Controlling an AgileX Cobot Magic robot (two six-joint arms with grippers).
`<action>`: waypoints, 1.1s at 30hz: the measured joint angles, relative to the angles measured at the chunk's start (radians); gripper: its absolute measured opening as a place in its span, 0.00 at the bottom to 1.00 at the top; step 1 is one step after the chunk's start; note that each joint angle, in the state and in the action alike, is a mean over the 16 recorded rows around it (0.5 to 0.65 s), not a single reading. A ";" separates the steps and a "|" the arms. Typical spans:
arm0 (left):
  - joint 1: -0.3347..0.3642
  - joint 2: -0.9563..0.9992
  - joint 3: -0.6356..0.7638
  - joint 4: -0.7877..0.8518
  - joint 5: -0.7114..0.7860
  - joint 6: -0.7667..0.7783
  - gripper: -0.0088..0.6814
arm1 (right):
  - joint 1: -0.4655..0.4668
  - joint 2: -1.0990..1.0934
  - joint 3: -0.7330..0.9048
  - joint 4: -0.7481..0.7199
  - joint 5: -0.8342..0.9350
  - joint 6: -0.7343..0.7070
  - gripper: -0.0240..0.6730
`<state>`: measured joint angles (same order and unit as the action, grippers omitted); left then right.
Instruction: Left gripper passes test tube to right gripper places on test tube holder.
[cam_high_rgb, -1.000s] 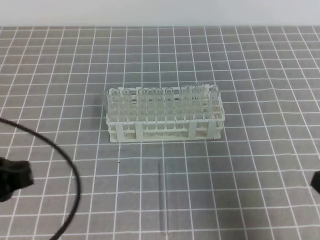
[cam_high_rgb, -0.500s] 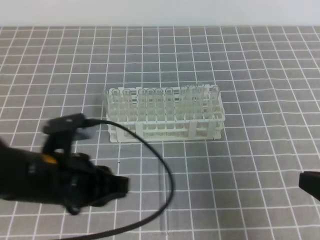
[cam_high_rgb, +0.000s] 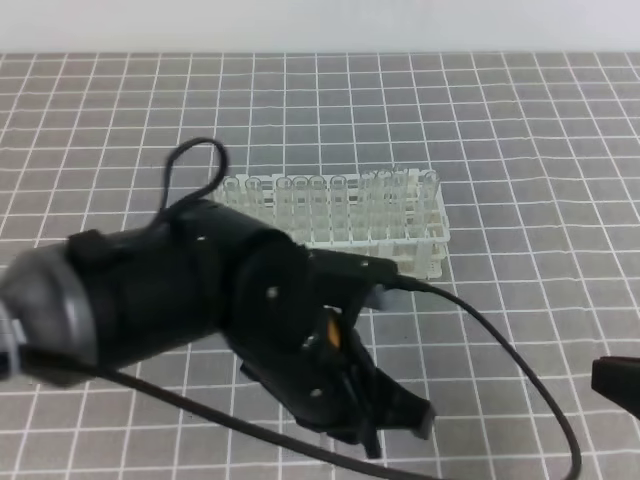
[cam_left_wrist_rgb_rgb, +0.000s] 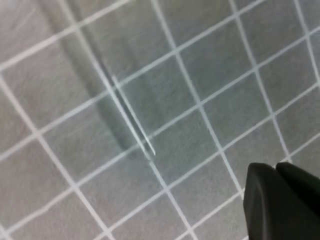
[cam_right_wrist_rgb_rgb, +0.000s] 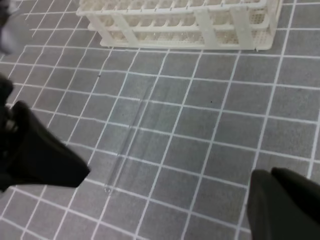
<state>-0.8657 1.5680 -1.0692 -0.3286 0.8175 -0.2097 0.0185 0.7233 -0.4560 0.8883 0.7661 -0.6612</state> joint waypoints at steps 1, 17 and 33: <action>-0.010 0.011 -0.016 0.015 0.008 -0.007 0.01 | 0.000 0.000 0.000 -0.001 0.003 0.000 0.03; -0.032 0.104 -0.084 0.097 0.022 -0.042 0.06 | 0.000 0.000 0.000 -0.002 0.015 -0.001 0.03; -0.047 0.204 -0.115 0.187 0.073 -0.138 0.06 | 0.000 0.000 0.000 0.014 -0.012 -0.002 0.03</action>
<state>-0.9124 1.7723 -1.1840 -0.1421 0.8907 -0.3475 0.0185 0.7228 -0.4560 0.9025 0.7546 -0.6628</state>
